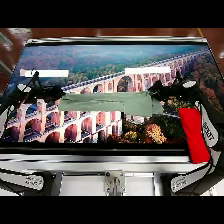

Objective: Fold the shirts.

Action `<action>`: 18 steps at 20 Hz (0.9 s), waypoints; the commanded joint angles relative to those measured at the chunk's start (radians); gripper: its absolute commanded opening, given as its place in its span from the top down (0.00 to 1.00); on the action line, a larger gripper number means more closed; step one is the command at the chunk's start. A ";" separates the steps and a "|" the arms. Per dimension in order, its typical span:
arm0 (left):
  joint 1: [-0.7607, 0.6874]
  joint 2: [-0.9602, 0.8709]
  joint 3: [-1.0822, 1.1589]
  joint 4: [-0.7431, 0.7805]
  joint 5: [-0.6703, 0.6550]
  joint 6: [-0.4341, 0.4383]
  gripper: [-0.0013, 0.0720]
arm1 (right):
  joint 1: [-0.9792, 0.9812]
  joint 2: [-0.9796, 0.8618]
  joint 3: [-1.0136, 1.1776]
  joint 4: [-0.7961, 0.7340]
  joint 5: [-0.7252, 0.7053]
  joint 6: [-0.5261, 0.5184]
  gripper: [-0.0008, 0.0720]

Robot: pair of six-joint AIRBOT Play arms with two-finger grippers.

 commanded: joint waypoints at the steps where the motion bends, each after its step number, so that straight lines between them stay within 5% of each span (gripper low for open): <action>1: 0.010 -0.024 0.024 0.015 -0.024 -0.007 0.01 | -0.002 -0.015 0.042 -0.013 -0.017 -0.141 0.12; 3: 0.048 -0.014 0.067 0.044 -0.115 -0.008 0.02 | -0.046 0.014 0.101 -0.168 0.049 -0.124 0.11; 5: 0.077 -0.012 0.110 0.043 -0.233 -0.023 0.03 | -0.088 0.031 0.142 -0.514 0.162 0.082 0.04; 6: 0.079 -0.011 0.125 0.043 -0.296 -0.029 0.11 | -0.106 0.030 0.145 -0.600 0.232 0.106 0.02; 10: 0.052 -0.002 0.130 0.043 -0.441 -0.015 0.19 | -0.145 -0.032 0.143 -0.497 0.412 0.030 0.02; 18: -0.092 0.039 0.130 0.042 -0.485 0.032 0.19 | -0.054 -0.171 0.143 -0.308 0.312 0.096 0.04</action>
